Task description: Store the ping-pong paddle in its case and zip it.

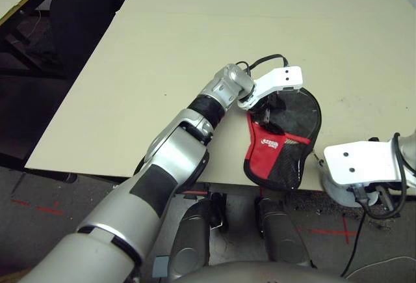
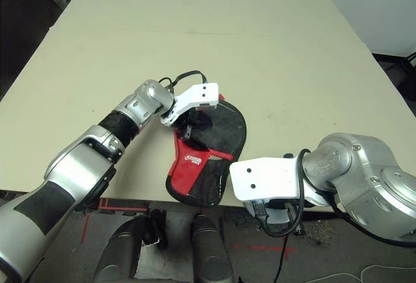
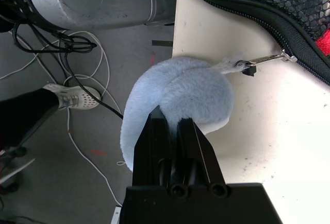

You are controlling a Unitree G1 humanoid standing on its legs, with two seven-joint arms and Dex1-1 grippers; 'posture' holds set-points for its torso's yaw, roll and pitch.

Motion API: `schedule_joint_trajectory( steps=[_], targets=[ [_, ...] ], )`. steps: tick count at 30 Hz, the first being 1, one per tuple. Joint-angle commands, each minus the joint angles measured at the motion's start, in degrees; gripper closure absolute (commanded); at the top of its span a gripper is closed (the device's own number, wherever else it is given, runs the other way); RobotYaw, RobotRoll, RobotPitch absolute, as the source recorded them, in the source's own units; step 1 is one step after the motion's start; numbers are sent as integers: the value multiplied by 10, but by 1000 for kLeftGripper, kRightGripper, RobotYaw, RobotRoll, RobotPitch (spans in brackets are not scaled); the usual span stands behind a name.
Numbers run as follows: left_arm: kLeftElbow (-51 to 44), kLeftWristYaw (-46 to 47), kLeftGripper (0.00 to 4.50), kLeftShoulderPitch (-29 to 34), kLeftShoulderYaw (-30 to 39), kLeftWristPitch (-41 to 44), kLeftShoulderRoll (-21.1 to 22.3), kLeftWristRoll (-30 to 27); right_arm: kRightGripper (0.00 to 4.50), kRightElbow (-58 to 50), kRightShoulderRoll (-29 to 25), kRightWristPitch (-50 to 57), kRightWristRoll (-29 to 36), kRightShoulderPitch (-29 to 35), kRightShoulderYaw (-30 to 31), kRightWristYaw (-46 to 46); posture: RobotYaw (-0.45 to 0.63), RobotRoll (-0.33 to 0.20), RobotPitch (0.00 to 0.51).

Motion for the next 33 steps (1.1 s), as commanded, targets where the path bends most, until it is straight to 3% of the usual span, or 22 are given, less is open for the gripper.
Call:
schedule_joint_trajectory(
  steps=[1, 11, 16, 21, 23, 27, 30, 33],
  targets=[
    [43, 40, 0, 20, -14, 25, 20, 34, 4480, -30, -8, -10, 31, 29, 22, 64, -261, 0, 241],
    [44, 44, 0, 21, -6, 27, 16, 34, 4480, -49, -11, -82, 44, 100, -4, 83, -261, 0, 246],
    [42, 46, 0, 24, -4, 26, 13, 33, 4480, -47, 6, -69, 58, 110, -26, 65, -261, 0, 248],
    [-3, 27, 0, 25, 7, 25, 18, 18, 2943, -26, 101, 30, 74, 32, -12, 21, -261, 0, 241],
    [-85, -10, 0, 36, 26, 66, 43, -11, 2231, 3, 174, 118, 97, -20, -16, -24, -256, 0, 240],
    [-255, -30, 0, 67, 82, 211, 89, -82, 1042, 162, 126, 151, 173, -76, -170, 18, -245, 0, 232],
    [-343, -5, 0, 89, 121, 294, 120, -119, 91, 244, 125, 177, 188, -116, -217, -13, -233, 0, 226],
    [-394, 50, 0, 112, 167, 334, 151, -141, 40, 331, 124, 156, 162, -133, -252, -61, -214, 0, 219]
  ],
)
